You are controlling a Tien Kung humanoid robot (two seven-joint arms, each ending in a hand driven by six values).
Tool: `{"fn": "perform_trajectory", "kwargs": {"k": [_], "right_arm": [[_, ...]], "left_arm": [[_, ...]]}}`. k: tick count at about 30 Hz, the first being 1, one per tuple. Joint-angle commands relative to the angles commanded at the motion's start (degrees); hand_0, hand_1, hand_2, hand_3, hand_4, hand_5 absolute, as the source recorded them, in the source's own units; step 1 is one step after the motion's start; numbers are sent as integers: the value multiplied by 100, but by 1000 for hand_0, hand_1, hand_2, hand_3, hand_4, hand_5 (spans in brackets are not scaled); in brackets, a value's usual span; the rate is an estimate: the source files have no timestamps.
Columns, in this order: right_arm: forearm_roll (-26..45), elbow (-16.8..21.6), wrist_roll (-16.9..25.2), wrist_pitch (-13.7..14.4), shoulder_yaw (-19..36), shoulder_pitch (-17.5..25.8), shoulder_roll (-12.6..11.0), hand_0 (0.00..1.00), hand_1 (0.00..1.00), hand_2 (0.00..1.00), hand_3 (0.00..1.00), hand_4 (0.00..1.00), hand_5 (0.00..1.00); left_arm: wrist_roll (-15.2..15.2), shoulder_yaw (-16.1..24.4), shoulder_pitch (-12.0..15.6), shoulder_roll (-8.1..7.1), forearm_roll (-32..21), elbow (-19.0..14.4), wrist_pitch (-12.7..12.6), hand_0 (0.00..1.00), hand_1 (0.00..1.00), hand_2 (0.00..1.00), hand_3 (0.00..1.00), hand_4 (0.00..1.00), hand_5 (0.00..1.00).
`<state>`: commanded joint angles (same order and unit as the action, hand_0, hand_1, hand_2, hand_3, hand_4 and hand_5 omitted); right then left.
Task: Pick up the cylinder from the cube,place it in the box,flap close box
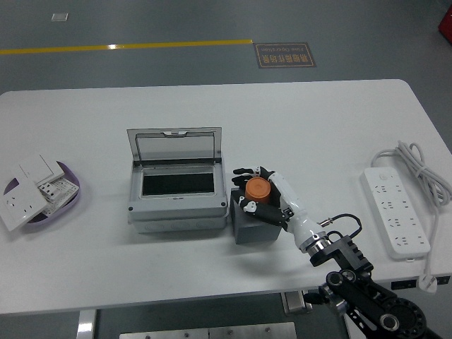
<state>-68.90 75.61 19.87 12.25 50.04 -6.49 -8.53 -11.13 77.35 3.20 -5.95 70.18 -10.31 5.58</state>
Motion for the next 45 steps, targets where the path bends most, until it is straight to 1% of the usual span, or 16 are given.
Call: {"fn": "perform_trajectory", "kwargs": {"k": [5,6,11,12,17,18,23,24,25,29,30,35,36,40,42,45], "right_arm": [[7,13,-7,47,-18,-5,2,712,653,586,617,336,2],[13,17,0,64,-22,-7,4,546,521,484,477,157,2],[73,56,72,164,-11,-17,17,546,521,484,477,157,2],[92,68,95,186,-4,-20,19,492,475,444,419,125,2],[66,216,136,312,82,-78,36,492,475,444,419,125,2],[40,256,121,329,92,-97,36,415,404,388,369,99,2],[-221,521,-49,444,6,-308,59,415,404,388,369,99,2],[-288,556,-91,467,-38,-366,78,362,354,356,345,54,2],[-365,586,-137,493,-89,-432,103,362,354,356,345,54,2],[-804,610,-419,575,-352,-768,303,362,354,356,345,54,2],[-937,592,-532,587,-435,-877,380,176,275,337,322,2,2],[-1693,485,-1108,565,-783,-1371,681,176,275,337,322,2,2],[-1877,457,-1236,542,-848,-1471,729,56,208,334,315,2,2],[-2597,308,-1723,359,-1103,-1852,853,56,208,334,315,2,2],[-3037,216,-2008,150,-1202,-2045,853,25,193,334,312,2,2],[-3633,109,-2421,-154,-1346,-2276,853,25,193,334,312,2,2]], "left_arm": [[3,-2,-2,-2,-2,0,-1,637,665,587,636,713,273],[4,-3,-3,-2,-3,0,-1,636,664,586,636,714,274],[15,-10,-3,1,-16,0,-1,636,664,586,636,714,274],[16,-8,-2,3,-18,0,-1,637,664,586,637,714,271],[18,10,4,7,-14,0,-3,637,664,586,637,714,271],[17,12,5,8,-12,0,-3,637,664,586,636,715,275],[3,33,13,10,8,0,-4,637,664,586,636,715,275],[-3,43,15,9,20,0,-5,637,665,587,637,716,273],[-10,57,17,8,34,0,-5,637,665,587,637,716,273],[-37,108,25,3,87,0,-7,637,665,587,637,716,273],[-42,118,25,1,100,0,-7,636,664,587,636,717,277],[-54,135,14,-11,133,0,-4,636,664,587,636,717,277],[-57,137,11,-12,137,0,-4,636,665,587,637,720,282],[-68,142,9,-17,150,0,-3,636,665,587,637,720,282],[-79,158,9,-23,169,0,-4,636,665,587,637,721,287],[-89,176,6,-30,191,0,-4,636,665,587,637,721,287]]}}
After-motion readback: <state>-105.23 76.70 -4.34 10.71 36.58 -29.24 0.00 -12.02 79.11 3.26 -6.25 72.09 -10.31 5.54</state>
